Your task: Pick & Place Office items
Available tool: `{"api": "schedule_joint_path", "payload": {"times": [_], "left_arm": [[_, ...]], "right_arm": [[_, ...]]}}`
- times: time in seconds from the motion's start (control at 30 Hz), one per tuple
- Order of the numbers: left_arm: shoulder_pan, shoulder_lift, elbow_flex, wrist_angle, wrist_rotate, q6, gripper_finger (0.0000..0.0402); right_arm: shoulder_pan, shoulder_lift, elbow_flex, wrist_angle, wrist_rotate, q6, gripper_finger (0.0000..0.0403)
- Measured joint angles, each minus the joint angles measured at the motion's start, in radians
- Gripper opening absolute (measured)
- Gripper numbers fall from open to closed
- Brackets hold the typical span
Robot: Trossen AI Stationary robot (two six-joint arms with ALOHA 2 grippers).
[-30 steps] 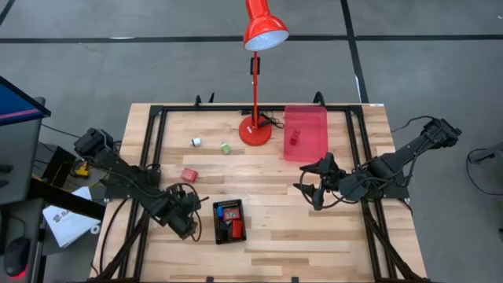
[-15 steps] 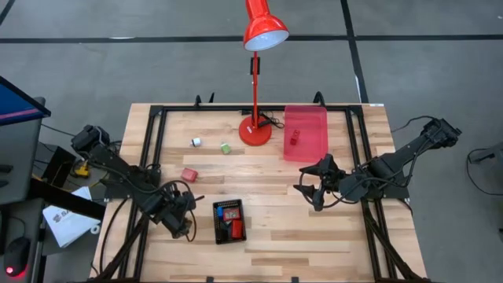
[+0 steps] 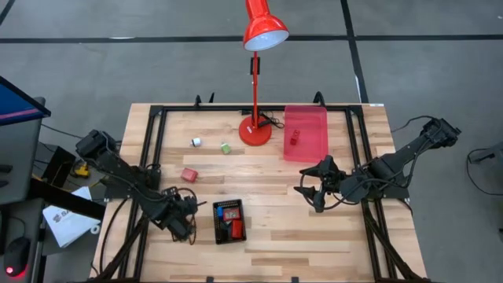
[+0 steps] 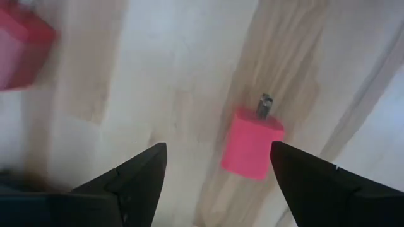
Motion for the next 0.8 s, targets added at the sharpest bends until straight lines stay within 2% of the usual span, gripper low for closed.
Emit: {"api": "schedule_joint_path", "payload": {"times": [0.13,0.4,0.63,0.8], "left_arm": [[-0.002,0.02,0.0,-0.008,0.026,0.004,0.0283],[0.028,0.016,0.0,-0.037,0.001,0.03,0.0298],[0.017,0.016,0.0,0.065,0.047,-0.002,0.0328],[-0.014,0.016,-0.014,0.062,0.05,-0.007,0.0339]], "right_arm": [[0.0,0.0,0.0,0.0,-0.004,0.0,0.0305],[-0.016,0.037,0.0,0.003,-0.02,-0.008,0.0305],[-0.016,0.093,0.0,0.005,-0.049,0.0,0.0305],[0.001,0.1,-0.001,0.028,-0.047,-0.001,0.0305]]}}
